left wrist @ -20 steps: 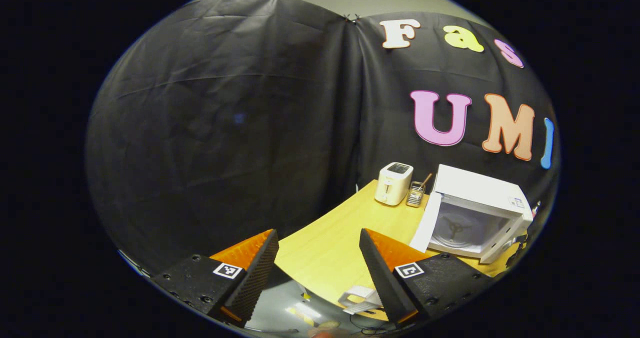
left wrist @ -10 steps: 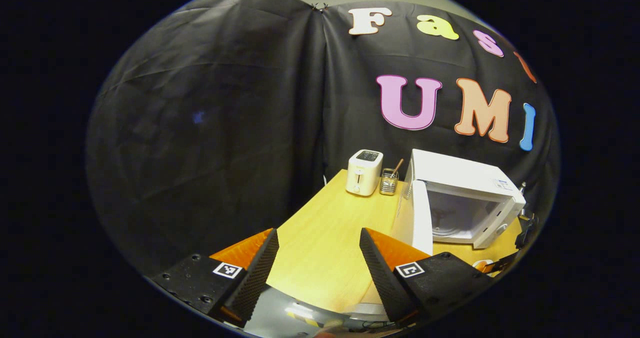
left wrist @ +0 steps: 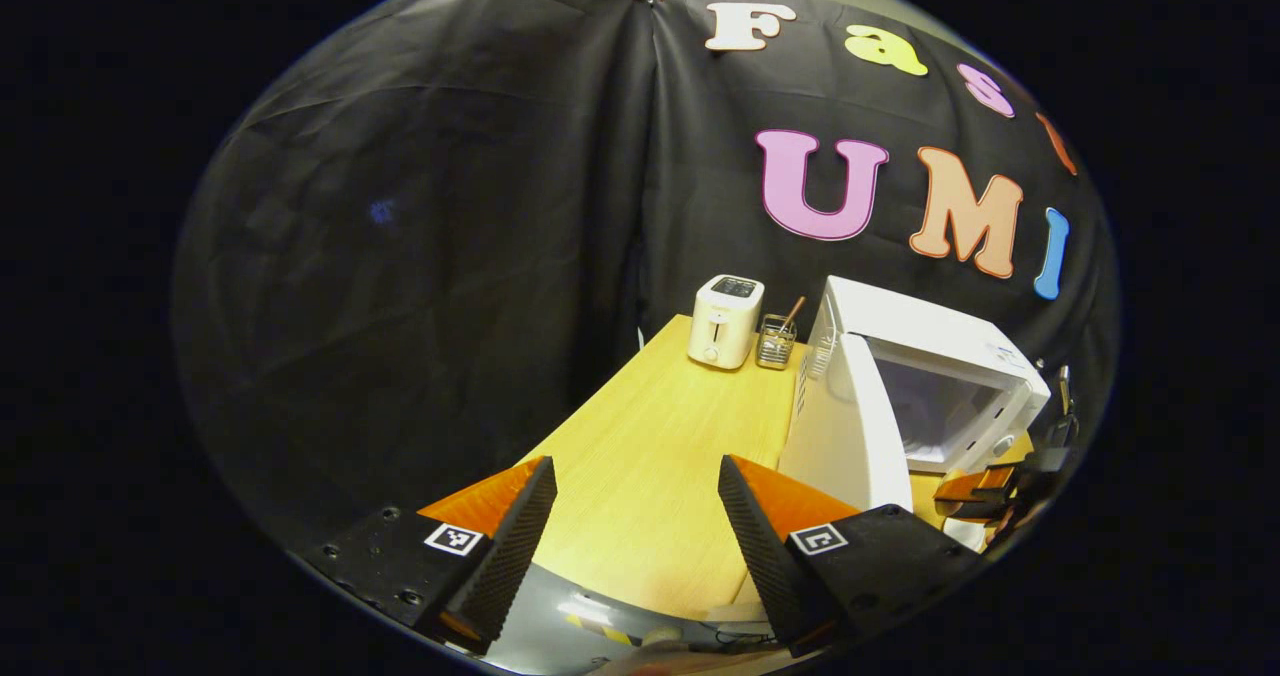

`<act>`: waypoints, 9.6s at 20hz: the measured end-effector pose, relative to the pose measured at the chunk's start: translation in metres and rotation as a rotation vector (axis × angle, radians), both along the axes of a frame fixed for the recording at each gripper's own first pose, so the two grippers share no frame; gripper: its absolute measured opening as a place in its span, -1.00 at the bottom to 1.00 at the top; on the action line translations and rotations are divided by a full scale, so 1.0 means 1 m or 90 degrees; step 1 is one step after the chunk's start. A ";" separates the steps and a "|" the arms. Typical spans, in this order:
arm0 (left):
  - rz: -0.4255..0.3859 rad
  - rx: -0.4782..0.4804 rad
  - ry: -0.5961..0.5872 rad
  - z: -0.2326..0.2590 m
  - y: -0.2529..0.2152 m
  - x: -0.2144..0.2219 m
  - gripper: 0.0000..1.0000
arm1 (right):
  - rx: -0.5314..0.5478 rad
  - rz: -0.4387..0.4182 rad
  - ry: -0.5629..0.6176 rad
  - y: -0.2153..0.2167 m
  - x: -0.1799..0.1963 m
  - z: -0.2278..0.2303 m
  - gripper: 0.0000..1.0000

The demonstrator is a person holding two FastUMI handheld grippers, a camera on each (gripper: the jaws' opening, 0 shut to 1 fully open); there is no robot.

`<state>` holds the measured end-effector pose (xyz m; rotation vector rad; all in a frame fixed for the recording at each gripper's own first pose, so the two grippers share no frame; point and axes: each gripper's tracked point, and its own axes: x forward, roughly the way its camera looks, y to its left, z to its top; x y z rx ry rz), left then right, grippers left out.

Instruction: Open the microwave oven with the left hand, put the food in, and close the microwave oven.

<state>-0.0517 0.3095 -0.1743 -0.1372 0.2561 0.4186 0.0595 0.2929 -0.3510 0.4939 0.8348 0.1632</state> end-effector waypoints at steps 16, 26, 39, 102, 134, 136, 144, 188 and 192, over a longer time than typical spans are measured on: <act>0.000 -0.049 0.051 -0.038 0.023 0.009 0.89 | 0.114 -0.141 -0.150 0.066 0.115 0.007 0.65; -0.005 -0.038 0.053 -0.038 0.022 -0.002 0.89 | 0.098 -0.195 -0.222 0.068 0.156 0.008 0.52; -0.032 -0.037 0.066 -0.041 0.008 -0.009 0.89 | 0.033 -0.130 -0.231 0.072 0.140 0.013 0.76; -0.361 0.009 0.123 -0.047 -0.258 0.049 -0.99 | -0.229 -0.151 -0.307 -0.224 -0.050 0.130 0.92; -0.388 0.041 0.009 -0.013 -0.392 0.183 -0.99 | -0.198 -0.215 -0.439 -0.318 -0.016 0.184 0.82; -0.385 0.043 0.009 -0.014 -0.398 0.190 -0.99 | -0.192 -0.203 -0.435 -0.314 -0.014 0.182 0.82; -0.384 0.078 0.005 -0.018 -0.418 0.208 -0.96 | -0.190 -0.154 -0.418 -0.301 -0.009 0.172 0.82; -0.348 0.018 -0.025 -0.001 -0.383 0.179 -0.90 | -0.190 -0.111 -0.385 -0.288 -0.003 0.156 0.80; -0.326 0.016 -0.003 -0.014 -0.361 0.152 -0.59 | -0.195 -0.089 -0.388 -0.279 0.000 0.155 0.91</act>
